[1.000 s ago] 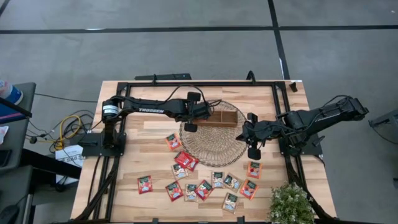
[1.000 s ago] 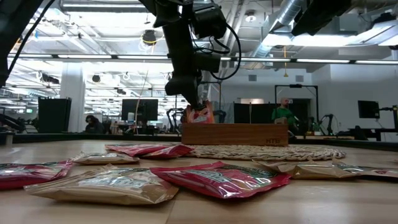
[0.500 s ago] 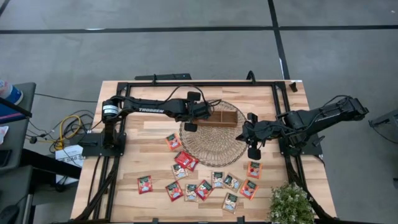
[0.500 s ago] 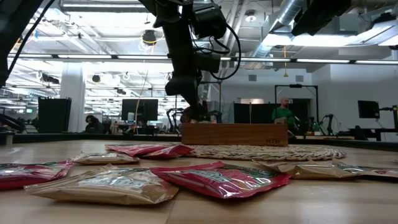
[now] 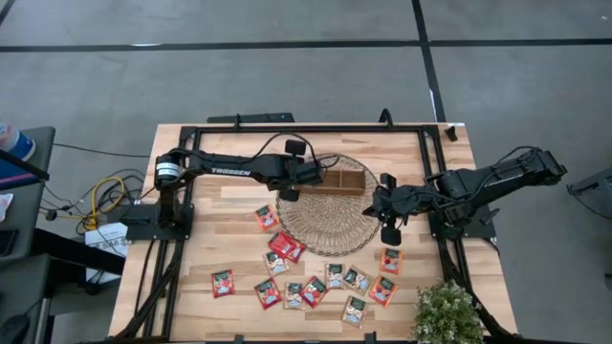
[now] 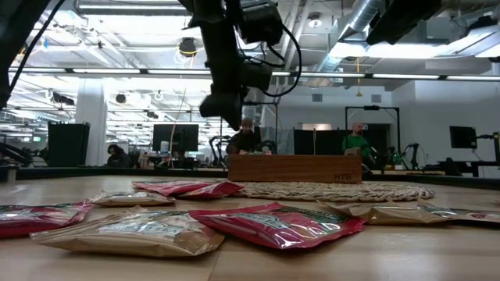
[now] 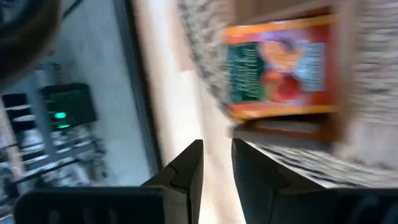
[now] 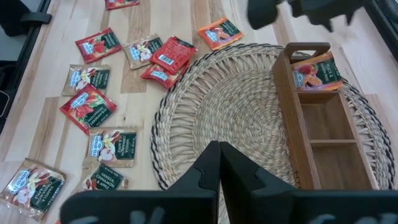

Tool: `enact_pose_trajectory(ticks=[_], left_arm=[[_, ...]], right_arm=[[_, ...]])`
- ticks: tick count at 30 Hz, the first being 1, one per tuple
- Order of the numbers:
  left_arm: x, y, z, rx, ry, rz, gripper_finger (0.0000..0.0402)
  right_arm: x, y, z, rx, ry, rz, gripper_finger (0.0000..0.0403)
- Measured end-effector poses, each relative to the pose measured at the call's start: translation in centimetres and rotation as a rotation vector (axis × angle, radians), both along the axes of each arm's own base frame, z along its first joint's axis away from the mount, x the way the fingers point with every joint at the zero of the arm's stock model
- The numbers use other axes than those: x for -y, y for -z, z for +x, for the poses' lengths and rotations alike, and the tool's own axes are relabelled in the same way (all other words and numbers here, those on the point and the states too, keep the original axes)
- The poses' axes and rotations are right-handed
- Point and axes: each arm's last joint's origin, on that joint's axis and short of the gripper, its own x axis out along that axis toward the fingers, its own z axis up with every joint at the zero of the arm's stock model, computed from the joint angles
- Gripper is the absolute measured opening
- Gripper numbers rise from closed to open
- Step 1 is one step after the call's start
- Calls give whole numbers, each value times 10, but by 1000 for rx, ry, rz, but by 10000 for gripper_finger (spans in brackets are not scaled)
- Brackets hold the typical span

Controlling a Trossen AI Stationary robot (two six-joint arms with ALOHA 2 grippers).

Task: Pick & Place Tea
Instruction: Put the orange tea bag into the left section of the wooden organizer

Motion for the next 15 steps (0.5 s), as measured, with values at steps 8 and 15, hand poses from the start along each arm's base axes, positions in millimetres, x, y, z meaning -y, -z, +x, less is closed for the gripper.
enact_pose_trajectory(ticks=[8, 15], left_arm=[[20, -34, -27, 109, -75, -349, 74], [29, -72, -58, 210, -172, -561, 74]], right_arm=[[0, 0, 0, -4, 0, -1, 0], [0, 0, 0, -4, 0, -1, 0]])
